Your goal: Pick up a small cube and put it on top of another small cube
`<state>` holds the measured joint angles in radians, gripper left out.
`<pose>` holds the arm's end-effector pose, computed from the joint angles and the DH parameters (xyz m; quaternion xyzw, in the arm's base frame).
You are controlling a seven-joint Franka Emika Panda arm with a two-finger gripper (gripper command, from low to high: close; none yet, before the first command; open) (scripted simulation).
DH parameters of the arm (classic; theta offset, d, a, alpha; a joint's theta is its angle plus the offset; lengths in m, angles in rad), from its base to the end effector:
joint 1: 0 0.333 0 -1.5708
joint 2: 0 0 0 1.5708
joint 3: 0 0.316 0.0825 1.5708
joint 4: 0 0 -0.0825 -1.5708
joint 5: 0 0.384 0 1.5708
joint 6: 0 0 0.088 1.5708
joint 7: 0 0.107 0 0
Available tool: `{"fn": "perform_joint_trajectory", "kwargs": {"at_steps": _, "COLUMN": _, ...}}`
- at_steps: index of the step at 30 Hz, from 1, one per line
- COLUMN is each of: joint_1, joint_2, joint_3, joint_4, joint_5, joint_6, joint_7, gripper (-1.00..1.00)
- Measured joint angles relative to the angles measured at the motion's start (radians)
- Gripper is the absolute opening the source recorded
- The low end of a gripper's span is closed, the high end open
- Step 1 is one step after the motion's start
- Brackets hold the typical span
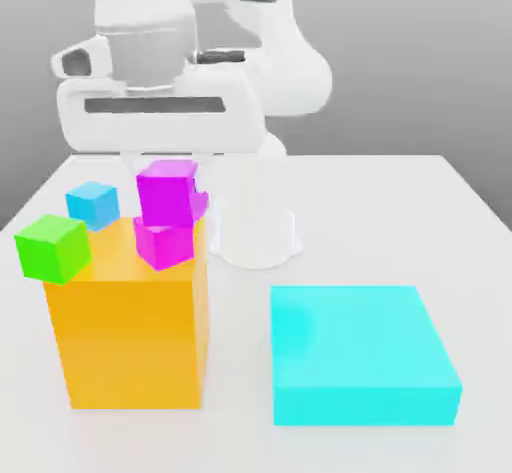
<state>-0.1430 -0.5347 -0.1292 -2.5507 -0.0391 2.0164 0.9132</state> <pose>0.3658 -0.1052 0.4473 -0.8390 0.5440 0.0062 0.0140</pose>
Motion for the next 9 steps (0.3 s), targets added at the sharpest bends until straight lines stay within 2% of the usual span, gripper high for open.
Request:
{"fn": "perform_joint_trajectory", "kwargs": {"at_steps": 2, "joint_1": -0.026, "joint_2": -0.028, "joint_3": 0.009, "joint_4": -0.033, "joint_5": -0.018, "joint_6": 0.006, "joint_7": 0.048, "gripper": -1.0}}
{"fn": "perform_joint_trajectory", "kwargs": {"at_steps": 5, "joint_1": -0.038, "joint_2": 0.002, "joint_3": 0.01, "joint_4": -0.109, "joint_5": -0.025, "joint_6": 0.113, "joint_7": 0.059, "gripper": -1.0}}
{"fn": "perform_joint_trajectory", "kwargs": {"at_steps": 6, "joint_1": -0.04, "joint_2": 0.011, "joint_3": 0.01, "joint_4": -0.126, "joint_5": -0.025, "joint_6": 0.139, "joint_7": 0.059, "gripper": 1.0}}
{"fn": "perform_joint_trajectory", "kwargs": {"at_steps": 9, "joint_1": -0.04, "joint_2": 0.011, "joint_3": 0.01, "joint_4": -0.126, "joint_5": -0.025, "joint_6": 0.139, "joint_7": 0.059, "gripper": 1.0}}
